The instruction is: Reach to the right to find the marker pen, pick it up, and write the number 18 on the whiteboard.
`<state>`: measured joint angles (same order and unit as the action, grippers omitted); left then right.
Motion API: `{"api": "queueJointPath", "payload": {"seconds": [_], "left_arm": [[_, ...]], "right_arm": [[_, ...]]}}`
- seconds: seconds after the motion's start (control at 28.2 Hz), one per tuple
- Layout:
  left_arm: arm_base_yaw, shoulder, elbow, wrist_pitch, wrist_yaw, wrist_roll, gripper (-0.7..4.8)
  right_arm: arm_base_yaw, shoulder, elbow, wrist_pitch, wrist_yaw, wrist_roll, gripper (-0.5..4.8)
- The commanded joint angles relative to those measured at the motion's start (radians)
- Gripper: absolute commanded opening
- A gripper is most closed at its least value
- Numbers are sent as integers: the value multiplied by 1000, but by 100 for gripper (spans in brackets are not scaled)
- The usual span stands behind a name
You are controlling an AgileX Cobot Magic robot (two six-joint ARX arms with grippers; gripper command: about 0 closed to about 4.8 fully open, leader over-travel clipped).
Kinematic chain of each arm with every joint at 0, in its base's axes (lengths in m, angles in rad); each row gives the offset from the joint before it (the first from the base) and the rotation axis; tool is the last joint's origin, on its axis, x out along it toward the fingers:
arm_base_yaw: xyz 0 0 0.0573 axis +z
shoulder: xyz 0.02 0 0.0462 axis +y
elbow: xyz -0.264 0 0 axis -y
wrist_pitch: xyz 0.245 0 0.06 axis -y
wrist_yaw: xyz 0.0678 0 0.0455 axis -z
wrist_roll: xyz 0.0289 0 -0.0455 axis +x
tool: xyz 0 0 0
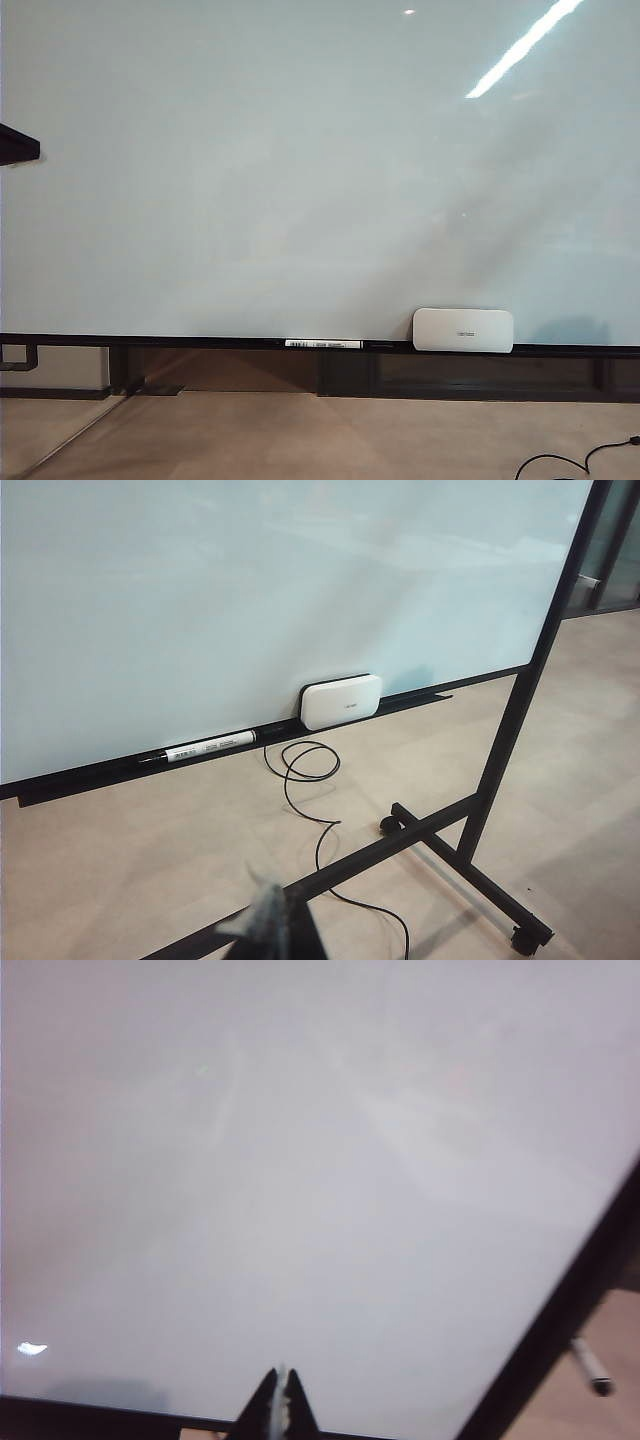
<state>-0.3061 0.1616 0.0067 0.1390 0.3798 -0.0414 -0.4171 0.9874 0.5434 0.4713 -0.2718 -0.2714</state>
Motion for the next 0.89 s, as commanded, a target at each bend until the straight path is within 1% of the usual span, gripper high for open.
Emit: {"api": "queueJointPath", "payload": {"seconds": [0.04, 0.07, 0.18, 0.21, 0.25, 0.28, 0.32, 0.43, 0.5, 0.6, 0.71, 0.78, 0.89], "left_arm": [[0, 2, 2, 11, -13, 7, -1], [0, 2, 2, 7, -30, 7, -1], [0, 2, 2, -3, -46, 8, -1], [0, 2, 2, -5, -46, 8, -1], [0, 2, 2, -6, -46, 8, -1], [0, 2, 2, -6, -46, 8, -1], [0, 2, 2, -6, -46, 8, -1], [0, 2, 2, -9, -46, 8, -1], [0, 2, 2, -14, -48, 8, -1], [0, 2, 2, -30, -47, 8, -1], [0, 2, 2, -33, -47, 8, -1], [0, 2, 2, -25, -46, 9, -1], [0, 2, 2, -26, -36, 27, -1]], "right_arm": [[-60, 82, 13, 107, -29, 10, -1], [-71, 97, 13, 124, -24, 16, -1], [-104, 112, 13, 135, 42, 69, -1], [-120, 121, 13, 139, 28, 69, -1], [-142, 132, 13, 140, -8, 69, -1], [-172, 150, 13, 143, -72, 71, -1], [-198, 170, 13, 154, -105, 80, -1], [-262, 273, 14, 254, -158, 115, 1], [-296, 358, 26, 314, -205, 115, 29], [-322, 438, 39, 365, -209, 114, 31], [-326, 494, 57, 386, -164, 115, 31], [-326, 536, 82, 386, -166, 114, 31], [-327, 620, 135, 386, -204, 114, 31]]}}
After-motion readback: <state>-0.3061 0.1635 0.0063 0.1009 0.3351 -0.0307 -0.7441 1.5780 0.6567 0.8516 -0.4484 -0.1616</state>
